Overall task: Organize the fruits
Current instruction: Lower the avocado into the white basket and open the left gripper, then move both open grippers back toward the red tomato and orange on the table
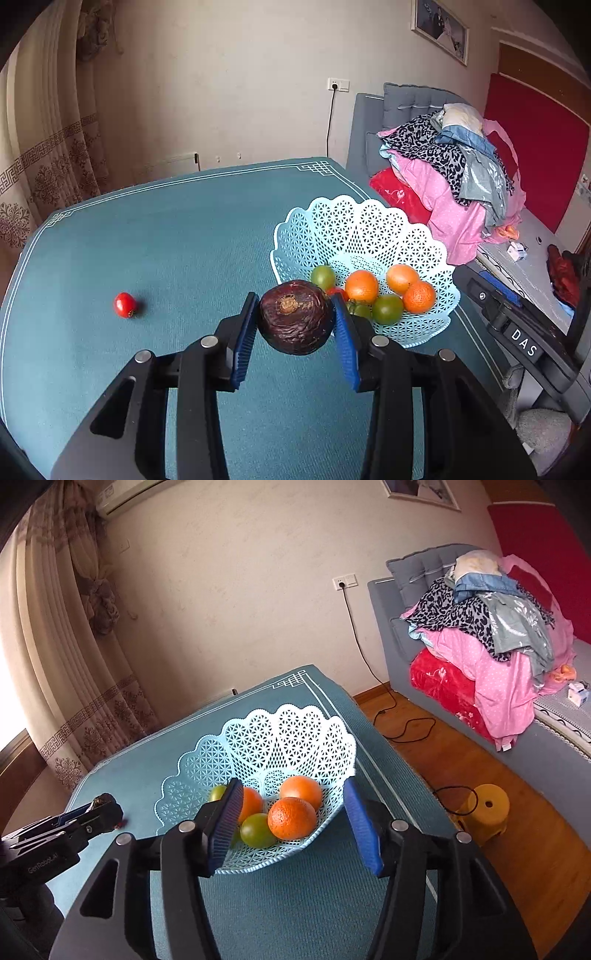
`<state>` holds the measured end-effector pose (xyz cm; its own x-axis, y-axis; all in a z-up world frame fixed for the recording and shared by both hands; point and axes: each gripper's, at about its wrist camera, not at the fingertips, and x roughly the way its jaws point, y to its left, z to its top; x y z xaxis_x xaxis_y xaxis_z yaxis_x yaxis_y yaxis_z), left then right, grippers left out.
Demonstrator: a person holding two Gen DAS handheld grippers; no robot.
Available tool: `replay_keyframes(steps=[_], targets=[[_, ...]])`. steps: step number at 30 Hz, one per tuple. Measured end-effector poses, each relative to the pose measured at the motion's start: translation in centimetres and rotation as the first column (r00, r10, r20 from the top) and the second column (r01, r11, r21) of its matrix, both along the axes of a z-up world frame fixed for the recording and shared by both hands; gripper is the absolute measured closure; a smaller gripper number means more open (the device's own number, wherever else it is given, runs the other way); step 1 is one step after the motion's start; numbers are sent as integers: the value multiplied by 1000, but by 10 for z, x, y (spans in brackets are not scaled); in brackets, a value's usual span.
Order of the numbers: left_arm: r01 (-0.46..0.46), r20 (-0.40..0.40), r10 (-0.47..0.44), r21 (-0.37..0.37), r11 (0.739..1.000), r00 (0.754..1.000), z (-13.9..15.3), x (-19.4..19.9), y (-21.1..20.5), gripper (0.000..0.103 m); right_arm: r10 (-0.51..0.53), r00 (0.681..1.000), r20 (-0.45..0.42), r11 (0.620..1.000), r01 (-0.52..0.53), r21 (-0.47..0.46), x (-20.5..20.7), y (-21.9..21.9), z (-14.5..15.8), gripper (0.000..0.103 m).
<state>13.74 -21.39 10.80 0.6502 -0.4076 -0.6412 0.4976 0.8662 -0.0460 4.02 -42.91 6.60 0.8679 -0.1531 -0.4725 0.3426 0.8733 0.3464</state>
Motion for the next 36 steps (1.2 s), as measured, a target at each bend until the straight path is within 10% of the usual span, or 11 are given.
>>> replay_keyframes(steps=[18, 22, 36], targets=[[131, -47, -132, -18, 991, 990, -23, 10, -51, 61, -60, 998, -1, 998, 60, 34, -3, -11, -5, 38], [125, -47, -127, -39, 991, 991, -21, 14, -51, 34, -92, 996, -11, 995, 93, 47, -5, -14, -9, 38], [-83, -25, 82, -38, 996, 996, -12, 34, -6, 18, -88, 996, -22, 996, 89, 31, -11, 2, -14, 34]])
